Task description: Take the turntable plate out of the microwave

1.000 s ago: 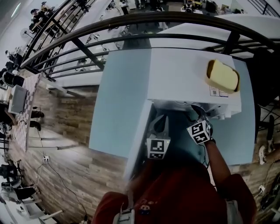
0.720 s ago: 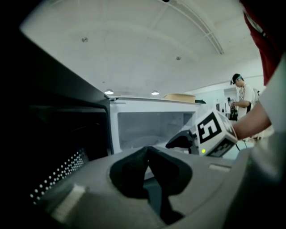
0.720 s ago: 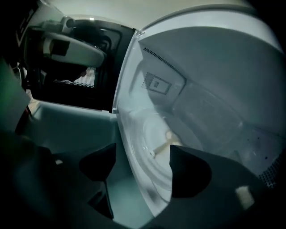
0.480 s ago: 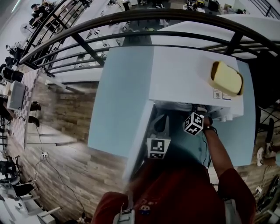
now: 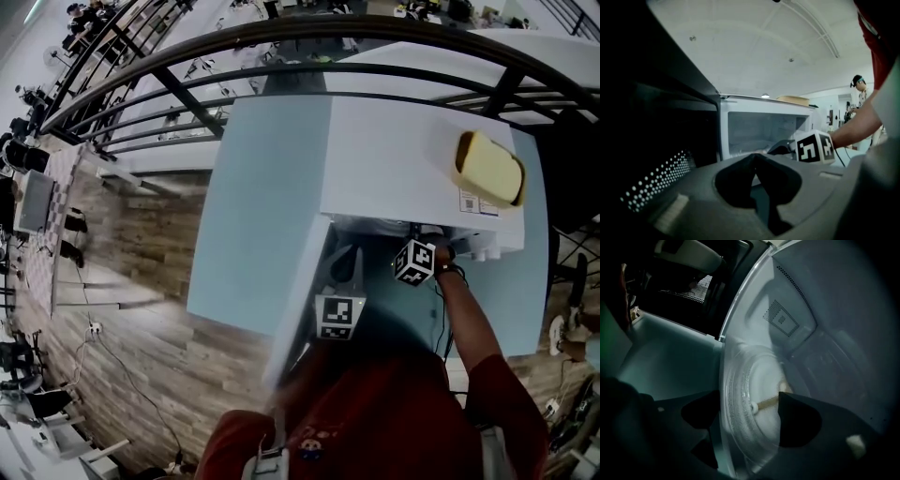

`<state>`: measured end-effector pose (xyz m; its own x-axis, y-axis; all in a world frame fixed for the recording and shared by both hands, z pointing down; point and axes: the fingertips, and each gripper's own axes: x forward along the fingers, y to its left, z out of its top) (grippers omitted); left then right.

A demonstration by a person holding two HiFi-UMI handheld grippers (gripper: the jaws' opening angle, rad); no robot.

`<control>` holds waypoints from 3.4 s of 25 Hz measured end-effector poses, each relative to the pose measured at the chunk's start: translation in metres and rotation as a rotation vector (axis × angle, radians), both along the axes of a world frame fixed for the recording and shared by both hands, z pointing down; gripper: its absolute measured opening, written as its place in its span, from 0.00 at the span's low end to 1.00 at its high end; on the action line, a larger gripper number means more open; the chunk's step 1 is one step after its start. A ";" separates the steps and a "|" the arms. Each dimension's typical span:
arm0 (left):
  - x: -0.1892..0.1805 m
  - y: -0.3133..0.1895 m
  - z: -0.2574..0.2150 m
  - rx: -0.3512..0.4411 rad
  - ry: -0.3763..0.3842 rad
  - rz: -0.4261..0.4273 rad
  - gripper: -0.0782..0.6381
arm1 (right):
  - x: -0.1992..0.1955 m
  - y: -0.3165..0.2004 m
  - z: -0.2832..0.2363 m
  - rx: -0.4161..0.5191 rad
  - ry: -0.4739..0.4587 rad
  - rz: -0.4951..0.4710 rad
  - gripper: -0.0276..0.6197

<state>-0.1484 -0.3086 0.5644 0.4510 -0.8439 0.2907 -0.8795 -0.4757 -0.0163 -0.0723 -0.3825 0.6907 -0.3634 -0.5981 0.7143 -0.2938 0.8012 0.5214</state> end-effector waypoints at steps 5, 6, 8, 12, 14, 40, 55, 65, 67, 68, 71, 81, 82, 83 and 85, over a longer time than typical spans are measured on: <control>0.005 0.001 0.002 0.010 0.006 0.009 0.11 | 0.000 0.008 0.002 0.036 0.027 -0.022 0.57; 0.005 0.001 0.002 0.011 0.005 0.012 0.11 | 0.000 0.011 0.001 0.040 0.031 -0.028 0.55; 0.006 0.001 0.001 0.017 0.007 0.014 0.11 | 0.000 0.014 -0.001 0.045 0.040 -0.037 0.51; 0.008 0.002 0.000 0.021 0.012 0.018 0.11 | 0.000 0.019 -0.005 0.061 0.053 -0.048 0.46; 0.008 0.003 -0.001 0.021 0.013 0.017 0.11 | 0.001 0.022 -0.007 0.058 0.046 -0.044 0.44; 0.003 0.008 -0.002 0.003 0.013 0.007 0.11 | 0.016 0.030 -0.026 0.138 0.176 -0.043 0.07; 0.004 0.009 -0.001 -0.006 0.028 0.004 0.11 | 0.005 0.082 -0.030 0.126 0.145 -0.071 0.07; 0.012 0.011 0.009 -0.044 0.043 0.019 0.11 | 0.003 0.127 -0.028 0.072 0.083 -0.063 0.07; 0.013 0.011 0.011 -0.043 0.039 0.025 0.11 | 0.003 0.135 -0.028 0.062 0.070 -0.056 0.08; 0.013 0.012 0.011 -0.047 0.035 0.027 0.11 | 0.002 0.139 -0.028 0.057 0.066 -0.053 0.08; 0.012 0.012 0.015 -0.063 0.028 0.025 0.11 | 0.001 0.145 -0.030 0.053 0.053 -0.048 0.08; 0.018 0.021 0.046 -0.240 0.182 0.018 0.21 | 0.002 0.146 -0.031 0.058 0.040 -0.041 0.08; 0.019 0.021 0.050 -0.266 0.207 0.013 0.24 | 0.003 0.146 -0.031 0.058 0.039 -0.040 0.08; 0.019 0.021 0.054 -0.295 0.232 0.004 0.27 | 0.003 0.146 -0.030 0.057 0.037 -0.039 0.08; 0.018 0.021 0.065 -0.362 0.308 -0.034 0.33 | 0.004 0.146 -0.030 0.056 0.031 -0.037 0.08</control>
<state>-0.1309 -0.2874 0.6296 0.5362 -0.7287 0.4261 -0.8325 -0.3731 0.4095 -0.0688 -0.2366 0.6609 -0.3637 -0.6242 0.6914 -0.2475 0.7804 0.5743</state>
